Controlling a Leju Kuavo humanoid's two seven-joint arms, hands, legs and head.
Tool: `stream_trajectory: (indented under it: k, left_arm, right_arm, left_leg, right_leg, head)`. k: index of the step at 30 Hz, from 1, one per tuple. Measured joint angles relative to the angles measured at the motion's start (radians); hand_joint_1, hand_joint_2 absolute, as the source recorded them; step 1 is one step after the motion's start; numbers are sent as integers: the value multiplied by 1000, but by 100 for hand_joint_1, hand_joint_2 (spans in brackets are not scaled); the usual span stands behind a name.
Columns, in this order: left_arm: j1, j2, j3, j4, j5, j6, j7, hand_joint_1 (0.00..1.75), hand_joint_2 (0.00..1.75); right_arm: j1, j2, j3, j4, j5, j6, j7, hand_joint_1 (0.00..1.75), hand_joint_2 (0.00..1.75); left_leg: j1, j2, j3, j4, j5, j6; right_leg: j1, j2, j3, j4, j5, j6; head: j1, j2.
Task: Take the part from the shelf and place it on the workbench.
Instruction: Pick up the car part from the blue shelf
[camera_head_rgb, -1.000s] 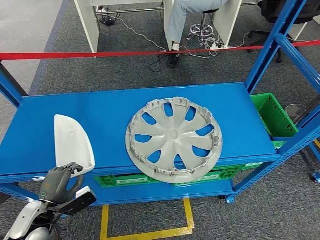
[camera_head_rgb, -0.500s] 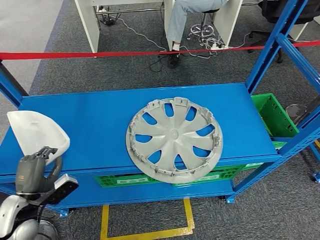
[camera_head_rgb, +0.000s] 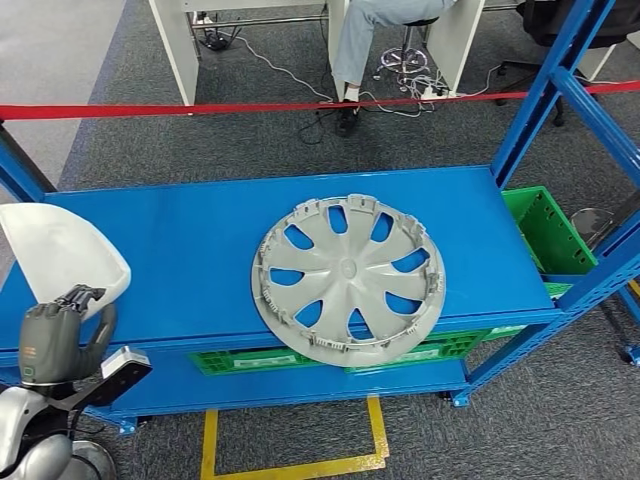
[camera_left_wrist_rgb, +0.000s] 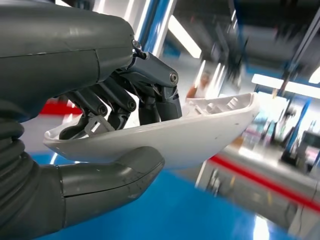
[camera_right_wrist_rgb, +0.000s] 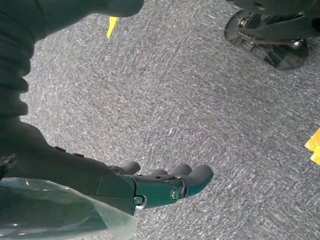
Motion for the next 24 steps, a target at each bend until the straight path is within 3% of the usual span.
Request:
stream_trajectory:
  k: [5,8,12,16,24]
  left_arm:
    - [-40,30,23,-62,-93,72,-21,114,175]
    - [-62,43,33,-94,-138,79,-29,100,175]
    - [-80,52,37,-122,-169,81,-40,101,175]
    - [-89,53,34,-131,-190,81,-44,117,175]
    - [-116,53,12,-134,-176,80,-16,117,175]
  right_arm:
    - [-1,2,0,12,-12,16,-23,0,175]
    - [-1,6,0,25,-19,26,-35,0,175]
    - [-2,10,0,39,-24,33,-43,0,175]
    - [-2,14,0,50,-29,38,-45,0,175]
    - [-4,22,0,65,-34,41,-50,0,175]
  left_leg:
    - [0,0,0,0,0,0]
    - [0,0,0,0,0,0]
    - [0,0,0,0,0,0]
    - [0,0,0,0,0,0]
    - [0,0,0,0,0,0]
  right_leg:
    - [0,0,1,0,0,0]
    - [0,0,1,0,0,0]
    - [0,0,1,0,0,0]
    - [0,0,0,0,0,0]
    - [0,0,0,0,0,0]
  head:
    - [0,0]
    - [0,0]
    - [0,0]
    - [0,0]
    - [0,0]
